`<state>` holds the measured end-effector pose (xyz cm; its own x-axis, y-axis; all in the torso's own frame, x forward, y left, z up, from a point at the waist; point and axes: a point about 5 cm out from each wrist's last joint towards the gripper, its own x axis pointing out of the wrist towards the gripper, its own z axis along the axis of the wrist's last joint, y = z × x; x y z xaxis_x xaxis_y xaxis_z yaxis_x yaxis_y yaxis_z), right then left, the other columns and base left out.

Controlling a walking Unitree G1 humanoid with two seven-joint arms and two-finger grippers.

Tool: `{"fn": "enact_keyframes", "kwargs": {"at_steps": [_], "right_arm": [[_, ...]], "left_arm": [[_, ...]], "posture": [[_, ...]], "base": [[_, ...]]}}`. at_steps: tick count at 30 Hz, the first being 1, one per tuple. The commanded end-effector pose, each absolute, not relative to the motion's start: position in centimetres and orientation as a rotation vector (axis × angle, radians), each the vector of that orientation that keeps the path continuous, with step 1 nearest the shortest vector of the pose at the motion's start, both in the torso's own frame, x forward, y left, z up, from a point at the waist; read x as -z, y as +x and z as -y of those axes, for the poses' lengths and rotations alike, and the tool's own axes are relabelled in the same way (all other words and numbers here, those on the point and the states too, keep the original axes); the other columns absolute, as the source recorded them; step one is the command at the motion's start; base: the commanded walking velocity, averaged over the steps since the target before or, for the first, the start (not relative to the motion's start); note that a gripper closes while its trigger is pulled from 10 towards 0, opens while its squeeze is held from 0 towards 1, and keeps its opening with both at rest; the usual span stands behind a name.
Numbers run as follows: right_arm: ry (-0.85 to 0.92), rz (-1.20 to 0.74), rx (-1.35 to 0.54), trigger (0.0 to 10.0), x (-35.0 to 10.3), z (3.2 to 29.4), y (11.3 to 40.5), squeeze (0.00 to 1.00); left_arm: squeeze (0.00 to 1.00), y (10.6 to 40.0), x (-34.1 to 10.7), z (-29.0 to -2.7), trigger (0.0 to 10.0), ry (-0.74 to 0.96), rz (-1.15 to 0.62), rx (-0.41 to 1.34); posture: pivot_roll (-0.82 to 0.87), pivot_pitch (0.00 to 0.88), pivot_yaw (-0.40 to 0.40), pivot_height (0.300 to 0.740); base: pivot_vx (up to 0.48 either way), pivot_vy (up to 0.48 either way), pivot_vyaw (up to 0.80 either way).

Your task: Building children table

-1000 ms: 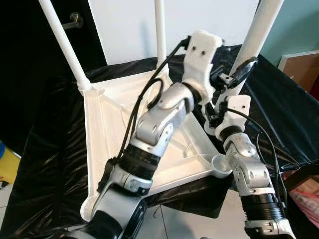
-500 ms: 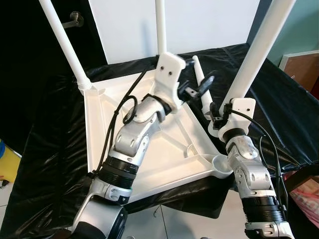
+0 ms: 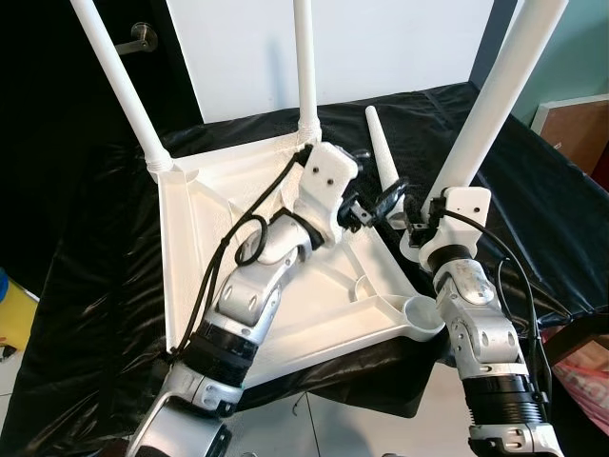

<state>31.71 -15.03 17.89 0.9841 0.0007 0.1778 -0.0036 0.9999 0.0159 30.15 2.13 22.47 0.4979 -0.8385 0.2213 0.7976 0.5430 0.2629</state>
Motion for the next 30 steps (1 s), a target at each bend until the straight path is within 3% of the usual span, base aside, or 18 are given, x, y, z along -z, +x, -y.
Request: {"fn": "enact_keyframes", "kwargs": {"at_steps": [1, 11, 19, 30], "right_arm": [[0.018, 0.213, -0.004, 10.0, -18.5, 14.9, 31.7, 0.00], [0.026, 0.218, -0.009, 10.0, -18.6, 14.7, 31.6, 0.00], [0.027, 0.223, -0.023, 10.0, -18.7, 14.5, 31.8, 0.00], [0.025, 0.228, -0.026, 10.0, -18.8, 14.4, 31.8, 0.00]], "left_arm": [[0.00, 29.5, -22.3, -1.8, 10.0, 0.157, 0.350, 1.085], [0.00, 28.3, -19.2, -2.9, 10.0, 0.274, 0.269, 1.118], [0.00, 28.5, -15.6, -4.0, 10.0, 0.529, 0.143, 1.092], [0.00, 28.6, -13.6, -4.6, 10.0, 0.627, 0.049, 1.069]], "posture": [[-0.22, 0.049, 0.047, 0.740], [-0.22, 0.045, 0.049, 0.740], [-0.21, 0.034, 0.042, 0.740], [-0.21, 0.023, 0.046, 0.740]], "base": [[0.000, 0.000, 0.00], [0.000, 0.000, 0.00], [0.000, 0.000, 0.00], [0.000, 0.000, 0.00]]}}
